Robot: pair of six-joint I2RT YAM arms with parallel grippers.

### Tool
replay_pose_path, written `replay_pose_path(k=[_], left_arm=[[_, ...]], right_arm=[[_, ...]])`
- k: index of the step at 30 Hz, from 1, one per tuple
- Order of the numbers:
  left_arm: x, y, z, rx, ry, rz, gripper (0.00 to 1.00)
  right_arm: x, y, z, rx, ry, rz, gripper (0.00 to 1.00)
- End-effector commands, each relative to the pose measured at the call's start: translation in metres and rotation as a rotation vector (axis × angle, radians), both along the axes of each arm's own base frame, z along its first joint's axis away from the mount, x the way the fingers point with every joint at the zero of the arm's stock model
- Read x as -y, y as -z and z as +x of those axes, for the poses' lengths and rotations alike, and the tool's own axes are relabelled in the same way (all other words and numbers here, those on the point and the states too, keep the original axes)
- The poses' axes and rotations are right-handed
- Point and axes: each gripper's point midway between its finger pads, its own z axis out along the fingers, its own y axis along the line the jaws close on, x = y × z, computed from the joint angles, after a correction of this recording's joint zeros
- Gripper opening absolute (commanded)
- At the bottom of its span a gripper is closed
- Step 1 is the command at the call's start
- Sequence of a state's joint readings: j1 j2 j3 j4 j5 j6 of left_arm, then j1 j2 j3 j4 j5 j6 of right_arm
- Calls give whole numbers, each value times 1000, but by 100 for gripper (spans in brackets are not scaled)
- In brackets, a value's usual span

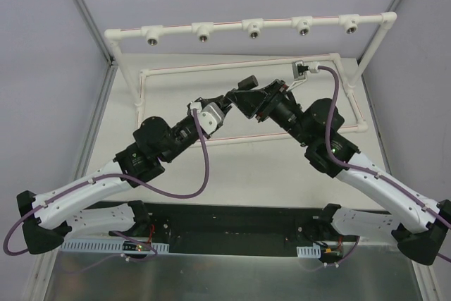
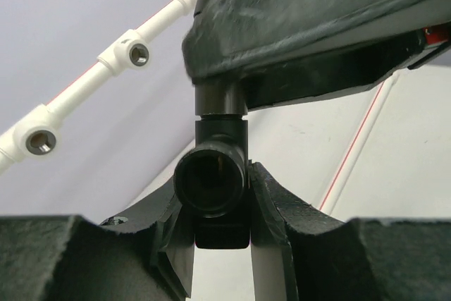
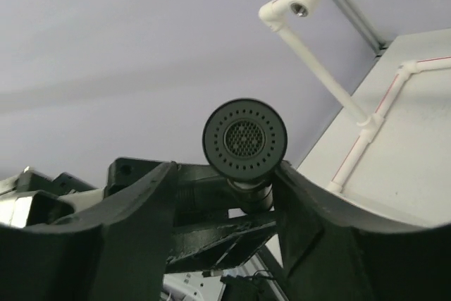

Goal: Install the water faucets

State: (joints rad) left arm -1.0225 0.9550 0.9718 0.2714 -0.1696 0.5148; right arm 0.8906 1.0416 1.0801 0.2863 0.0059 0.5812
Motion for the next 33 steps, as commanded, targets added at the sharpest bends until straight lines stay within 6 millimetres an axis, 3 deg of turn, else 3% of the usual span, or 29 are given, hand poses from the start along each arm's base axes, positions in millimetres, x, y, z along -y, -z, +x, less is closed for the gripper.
replay_pose_path(k=[1,4,13,25,33], left_arm=[[-8,-27,-12,-68,25,-221,0],[-10,-45,-26,-138,102,-406,0],[-23,-85,-63,-318,334,-839,0],[-14,-118,-113,-557,701,-999,0],[-3,-119,-132,-674,854,-1004,0]], right_arm=[[17,-93,-55,217,-148,216,65],[20,-93,-62,243,-163,212,71],[24,-92,-80,291,-228,203,72],[26,-93,-108,394,-340,163,71],[31,-95,-117,433,-354,161,69]])
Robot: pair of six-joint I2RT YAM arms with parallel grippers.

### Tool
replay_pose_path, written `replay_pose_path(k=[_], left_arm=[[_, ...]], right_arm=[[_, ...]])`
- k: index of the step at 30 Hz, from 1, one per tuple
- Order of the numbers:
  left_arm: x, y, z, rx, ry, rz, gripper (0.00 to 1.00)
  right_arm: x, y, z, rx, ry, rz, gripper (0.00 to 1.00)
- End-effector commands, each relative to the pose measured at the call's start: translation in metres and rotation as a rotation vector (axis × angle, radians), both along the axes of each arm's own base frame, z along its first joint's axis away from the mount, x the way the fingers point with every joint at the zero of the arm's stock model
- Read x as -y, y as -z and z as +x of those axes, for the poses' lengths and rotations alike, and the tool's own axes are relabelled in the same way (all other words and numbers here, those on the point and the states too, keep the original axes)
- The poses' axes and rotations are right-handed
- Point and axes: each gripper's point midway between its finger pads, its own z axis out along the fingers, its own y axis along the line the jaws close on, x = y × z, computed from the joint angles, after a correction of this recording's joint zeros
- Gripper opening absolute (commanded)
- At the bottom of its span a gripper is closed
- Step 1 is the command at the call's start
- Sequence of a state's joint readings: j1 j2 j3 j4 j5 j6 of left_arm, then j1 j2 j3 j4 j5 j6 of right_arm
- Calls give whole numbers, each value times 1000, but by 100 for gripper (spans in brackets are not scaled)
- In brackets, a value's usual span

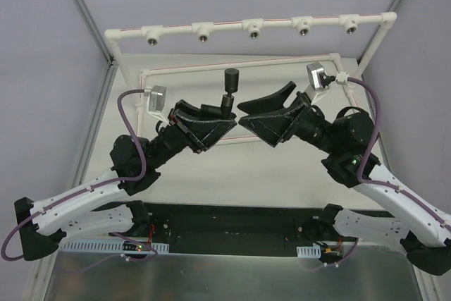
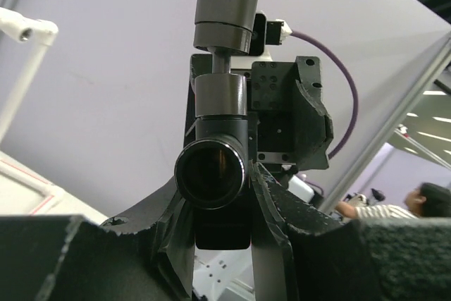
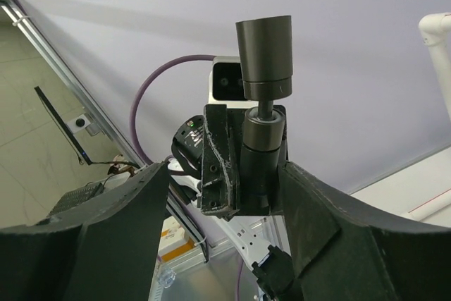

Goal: Install the water faucets

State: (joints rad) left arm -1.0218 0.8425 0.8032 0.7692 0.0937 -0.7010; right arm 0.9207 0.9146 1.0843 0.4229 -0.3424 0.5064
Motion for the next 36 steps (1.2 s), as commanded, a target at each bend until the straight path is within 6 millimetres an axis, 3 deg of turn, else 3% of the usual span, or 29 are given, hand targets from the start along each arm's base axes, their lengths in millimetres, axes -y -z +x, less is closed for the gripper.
replay_pose_path(k=[1,21,25,33,36], left_arm=[[-13,-38,-32,43,157,-153,0],[4,-39,-54,51,358,-171,0],[6,-39,-61,75,395,-152,0],[10,-37,-63,80,411,-139,0],[9,-36,-63,82,409,-138,0]], right_arm=[[15,-30,-20,113,-27,72,69],[22,-35,-19,130,9,67,59],[23,-38,-20,133,13,78,50],[25,-42,-23,132,-1,96,47],[25,-42,-23,129,-6,94,41]])
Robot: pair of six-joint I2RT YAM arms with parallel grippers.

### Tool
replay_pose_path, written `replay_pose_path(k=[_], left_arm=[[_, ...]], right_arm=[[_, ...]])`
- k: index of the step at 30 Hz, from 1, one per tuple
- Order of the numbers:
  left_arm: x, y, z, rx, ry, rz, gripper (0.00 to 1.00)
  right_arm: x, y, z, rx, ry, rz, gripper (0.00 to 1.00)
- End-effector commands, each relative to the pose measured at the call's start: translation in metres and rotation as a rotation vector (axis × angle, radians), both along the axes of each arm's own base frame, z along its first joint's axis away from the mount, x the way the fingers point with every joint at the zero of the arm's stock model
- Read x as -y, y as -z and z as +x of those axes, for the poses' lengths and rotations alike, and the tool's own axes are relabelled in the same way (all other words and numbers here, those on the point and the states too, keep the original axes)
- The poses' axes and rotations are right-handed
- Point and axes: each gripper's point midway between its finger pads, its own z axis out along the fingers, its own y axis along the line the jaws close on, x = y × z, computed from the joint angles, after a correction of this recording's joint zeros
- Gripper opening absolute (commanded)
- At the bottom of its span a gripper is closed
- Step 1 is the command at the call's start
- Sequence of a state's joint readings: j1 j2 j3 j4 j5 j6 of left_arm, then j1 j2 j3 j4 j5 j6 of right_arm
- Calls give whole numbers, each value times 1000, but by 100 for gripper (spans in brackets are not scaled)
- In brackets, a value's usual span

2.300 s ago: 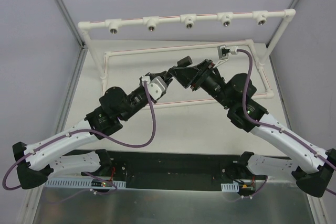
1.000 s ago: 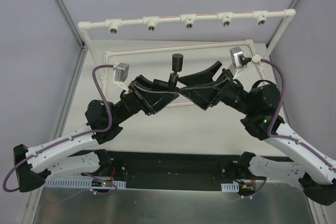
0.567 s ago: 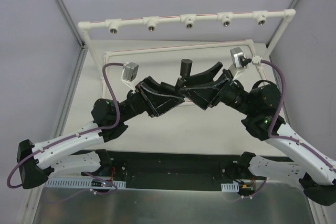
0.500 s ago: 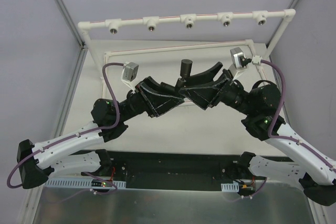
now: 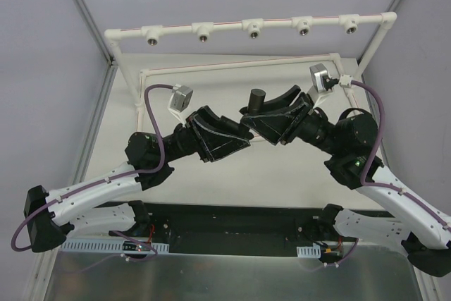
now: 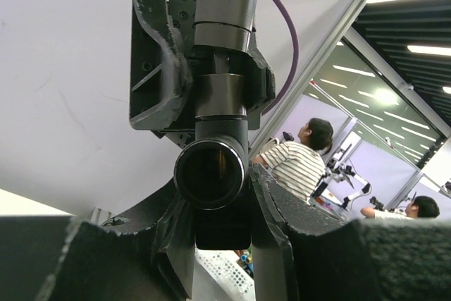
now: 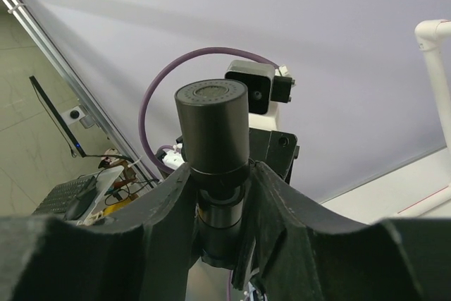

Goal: Install the water faucets

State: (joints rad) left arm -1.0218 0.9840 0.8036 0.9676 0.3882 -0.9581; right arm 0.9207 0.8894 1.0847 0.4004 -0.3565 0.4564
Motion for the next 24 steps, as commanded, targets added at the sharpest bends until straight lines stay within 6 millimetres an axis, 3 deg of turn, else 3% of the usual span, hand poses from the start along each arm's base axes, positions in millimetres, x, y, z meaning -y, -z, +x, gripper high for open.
replay_pose_path(k=[1,4,7,10,15,24], left_arm=[[-22,-42,-19,91,24,-139,0],[-22,-41,-17,93,14,-135,0],[-19,-35,-13,106,-18,-85,0],[-13,-17,-4,168,-115,90,0],[-30,4,25,257,-361,264,0],[-62,17,76,419,-732,430,0]], right_arm=[[19,-41,-18,79,-18,107,35],[18,-40,-18,69,-21,106,12],[15,-37,-14,51,-15,99,0],[8,-30,-8,26,-7,45,0],[1,-20,6,-3,40,0,0],[-2,-12,34,-69,159,10,0]])
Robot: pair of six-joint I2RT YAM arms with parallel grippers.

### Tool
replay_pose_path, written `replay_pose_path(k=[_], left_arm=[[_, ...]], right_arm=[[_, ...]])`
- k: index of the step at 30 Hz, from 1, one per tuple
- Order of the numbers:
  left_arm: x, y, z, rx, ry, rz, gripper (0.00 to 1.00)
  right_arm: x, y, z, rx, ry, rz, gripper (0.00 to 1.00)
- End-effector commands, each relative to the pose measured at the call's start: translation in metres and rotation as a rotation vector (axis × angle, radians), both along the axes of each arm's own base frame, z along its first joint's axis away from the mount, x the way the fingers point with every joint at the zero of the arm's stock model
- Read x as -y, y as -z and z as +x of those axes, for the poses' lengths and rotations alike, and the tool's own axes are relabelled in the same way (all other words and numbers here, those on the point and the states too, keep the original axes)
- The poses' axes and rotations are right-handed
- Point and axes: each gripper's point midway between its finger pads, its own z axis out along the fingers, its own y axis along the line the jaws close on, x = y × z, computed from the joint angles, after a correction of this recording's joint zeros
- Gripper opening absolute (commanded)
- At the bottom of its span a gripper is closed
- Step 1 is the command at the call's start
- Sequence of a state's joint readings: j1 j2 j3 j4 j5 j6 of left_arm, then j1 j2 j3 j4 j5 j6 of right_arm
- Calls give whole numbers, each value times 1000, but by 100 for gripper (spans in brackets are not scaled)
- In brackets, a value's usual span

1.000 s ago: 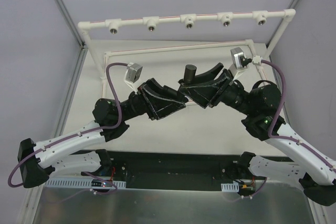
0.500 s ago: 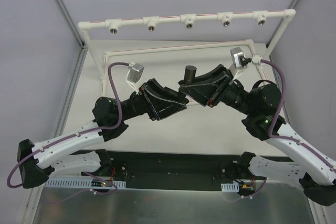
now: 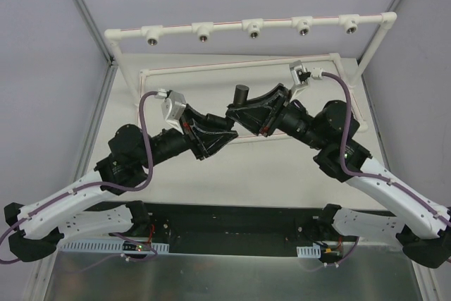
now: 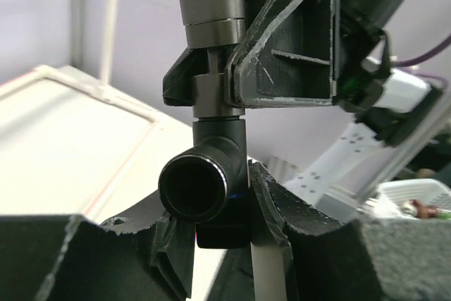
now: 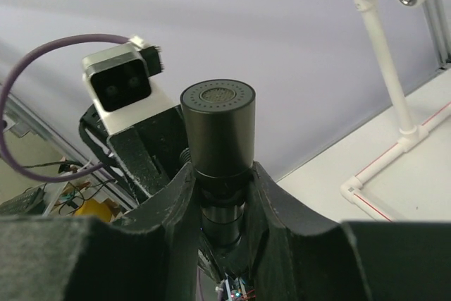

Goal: Install the water faucets

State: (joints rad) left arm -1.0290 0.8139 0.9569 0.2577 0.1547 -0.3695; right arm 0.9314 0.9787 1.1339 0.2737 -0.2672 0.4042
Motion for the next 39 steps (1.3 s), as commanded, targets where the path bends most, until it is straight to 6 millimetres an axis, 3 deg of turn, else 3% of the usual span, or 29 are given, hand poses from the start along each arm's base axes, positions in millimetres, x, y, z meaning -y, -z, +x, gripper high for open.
replay_pose_path(k=[1,9,15,22,24,26,29,32,39], left_arm=[[-38,-24,36,246,-294,50,0],[-38,-8,75,565,-498,245,0],[-26,5,97,766,-554,441,0],[-34,-7,105,691,-630,373,0],[-36,-10,103,637,-628,324,0],[-38,-14,98,577,-617,263,0],[-41,-21,88,501,-581,158,0],[-44,-30,75,438,-530,58,0],[-54,-61,39,307,-379,-196,0]], right_arm=[[21,-42,3,13,82,135,0],[19,-34,36,-85,237,150,0],[14,-37,41,-113,246,167,0],[13,-38,36,-106,224,171,1],[15,-40,31,-83,208,179,32],[17,-42,26,-64,194,191,56],[18,-45,14,-23,143,193,75],[21,-46,8,-6,128,201,82],[27,-47,1,14,117,206,84]])
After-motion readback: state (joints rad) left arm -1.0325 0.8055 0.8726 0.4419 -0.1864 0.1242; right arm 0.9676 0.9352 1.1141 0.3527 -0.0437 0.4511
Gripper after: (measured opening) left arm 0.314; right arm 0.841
